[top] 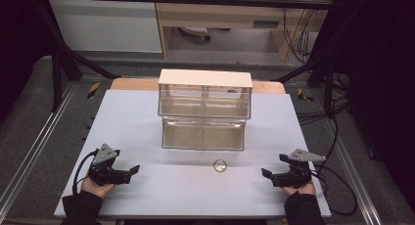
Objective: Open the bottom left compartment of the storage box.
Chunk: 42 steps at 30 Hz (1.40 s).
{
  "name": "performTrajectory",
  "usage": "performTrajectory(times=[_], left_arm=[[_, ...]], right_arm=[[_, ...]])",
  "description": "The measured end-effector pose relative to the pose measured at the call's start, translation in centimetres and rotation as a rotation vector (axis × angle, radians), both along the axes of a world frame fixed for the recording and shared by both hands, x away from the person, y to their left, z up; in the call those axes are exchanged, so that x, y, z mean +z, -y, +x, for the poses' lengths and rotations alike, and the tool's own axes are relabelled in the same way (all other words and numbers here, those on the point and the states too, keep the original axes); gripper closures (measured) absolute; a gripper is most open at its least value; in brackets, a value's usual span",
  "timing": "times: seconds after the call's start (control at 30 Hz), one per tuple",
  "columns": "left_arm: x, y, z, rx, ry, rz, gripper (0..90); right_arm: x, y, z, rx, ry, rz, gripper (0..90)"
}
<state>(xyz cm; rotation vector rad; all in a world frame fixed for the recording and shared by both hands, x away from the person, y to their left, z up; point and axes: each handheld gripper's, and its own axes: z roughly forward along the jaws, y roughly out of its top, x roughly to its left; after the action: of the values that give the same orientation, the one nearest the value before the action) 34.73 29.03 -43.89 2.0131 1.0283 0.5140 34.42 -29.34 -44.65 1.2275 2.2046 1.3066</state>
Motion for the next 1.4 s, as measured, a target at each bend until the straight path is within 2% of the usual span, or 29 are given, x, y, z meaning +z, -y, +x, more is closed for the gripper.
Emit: performTrajectory(times=[0.4,0.6,1.0,1.23,1.27,1.4], left_arm=[[0.5,1.3,-0.1,-0.022,0.006,0.007,5.1],[0.6,2.4,-0.1,-0.036,-0.010,0.008,7.6],[0.6,4.6,-0.4,-0.058,-0.042,-0.014,21.2],[0.7,6.3,-0.8,-0.087,-0.038,-0.003,35.7],[0.7,6.5,-0.8,-0.091,-0.040,-0.006,35.7],[0.7,7.2,-0.8,-0.098,-0.051,-0.035,46.9]], right_arm=[[0.0,-0.1,-0.1,0.002,0.002,-0.007,1.7],[0.0,-0.1,-0.1,0.000,-0.001,-0.015,1.7],[-0.1,-0.2,-0.1,0.001,-0.003,-0.020,1.7],[-0.1,-0.2,-0.1,0.002,0.001,-0.022,1.7],[-0.1,-0.2,-0.1,0.002,0.001,-0.022,1.7],[-0.1,-0.2,-0.1,0.002,-0.001,-0.023,1.5]])
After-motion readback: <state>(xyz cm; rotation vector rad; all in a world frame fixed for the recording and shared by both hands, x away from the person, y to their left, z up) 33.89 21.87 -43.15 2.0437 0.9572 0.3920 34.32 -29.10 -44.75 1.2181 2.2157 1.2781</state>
